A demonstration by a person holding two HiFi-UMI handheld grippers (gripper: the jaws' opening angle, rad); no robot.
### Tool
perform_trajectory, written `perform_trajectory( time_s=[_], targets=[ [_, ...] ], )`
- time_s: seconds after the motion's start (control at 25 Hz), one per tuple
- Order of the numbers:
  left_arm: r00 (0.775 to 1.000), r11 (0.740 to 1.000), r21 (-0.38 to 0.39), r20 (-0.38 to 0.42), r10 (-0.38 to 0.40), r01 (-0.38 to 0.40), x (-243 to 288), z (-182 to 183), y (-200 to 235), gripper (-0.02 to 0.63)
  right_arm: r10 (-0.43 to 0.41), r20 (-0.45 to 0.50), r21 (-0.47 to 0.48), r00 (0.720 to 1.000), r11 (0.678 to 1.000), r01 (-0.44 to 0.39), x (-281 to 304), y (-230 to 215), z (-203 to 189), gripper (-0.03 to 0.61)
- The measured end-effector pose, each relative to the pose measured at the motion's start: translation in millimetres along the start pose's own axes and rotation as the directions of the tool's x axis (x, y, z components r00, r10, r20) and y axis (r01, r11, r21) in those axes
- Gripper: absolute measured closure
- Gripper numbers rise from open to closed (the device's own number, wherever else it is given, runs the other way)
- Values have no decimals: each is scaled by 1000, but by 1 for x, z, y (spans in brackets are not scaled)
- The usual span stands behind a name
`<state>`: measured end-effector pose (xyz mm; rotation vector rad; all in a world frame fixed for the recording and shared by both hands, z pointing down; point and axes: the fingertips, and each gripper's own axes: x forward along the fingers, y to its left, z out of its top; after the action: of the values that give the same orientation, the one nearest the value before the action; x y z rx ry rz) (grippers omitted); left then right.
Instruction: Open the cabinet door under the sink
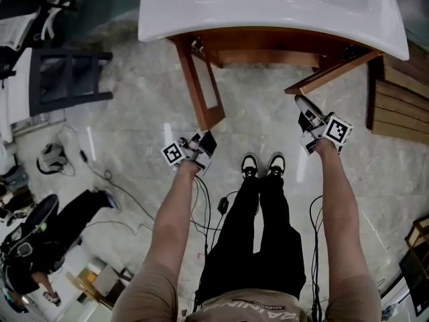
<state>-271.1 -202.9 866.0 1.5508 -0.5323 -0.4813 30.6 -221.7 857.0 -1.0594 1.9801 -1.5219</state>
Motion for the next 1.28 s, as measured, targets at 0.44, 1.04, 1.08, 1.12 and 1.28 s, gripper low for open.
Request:
perform_trajectory(
  time_s=[0.44,1.04,1.08,1.12,1.28],
  targets=[
    [998,999,35,58,13,-15,-35,37,0,517,13,-23,-12,1000,1000,-13,-18,2,-5,489],
    [983,999,-3,178,47,-47,-58,44,6,516,31,-72,-32,997,999,-34,-35,-1,-9,489],
    [982,997,-23,173,75,-72,-62,33,13,577,32,-71,-28,997,999,-34,-37,-2,-9,489],
    [982,993,-43,152,112,-106,-66,15,22,600,34,-69,-26,997,999,-36,-37,-2,-10,489],
    [983,980,-76,14,184,-182,-63,-70,42,600,52,-55,-7,997,999,-52,-38,1,-12,489]
  ],
)
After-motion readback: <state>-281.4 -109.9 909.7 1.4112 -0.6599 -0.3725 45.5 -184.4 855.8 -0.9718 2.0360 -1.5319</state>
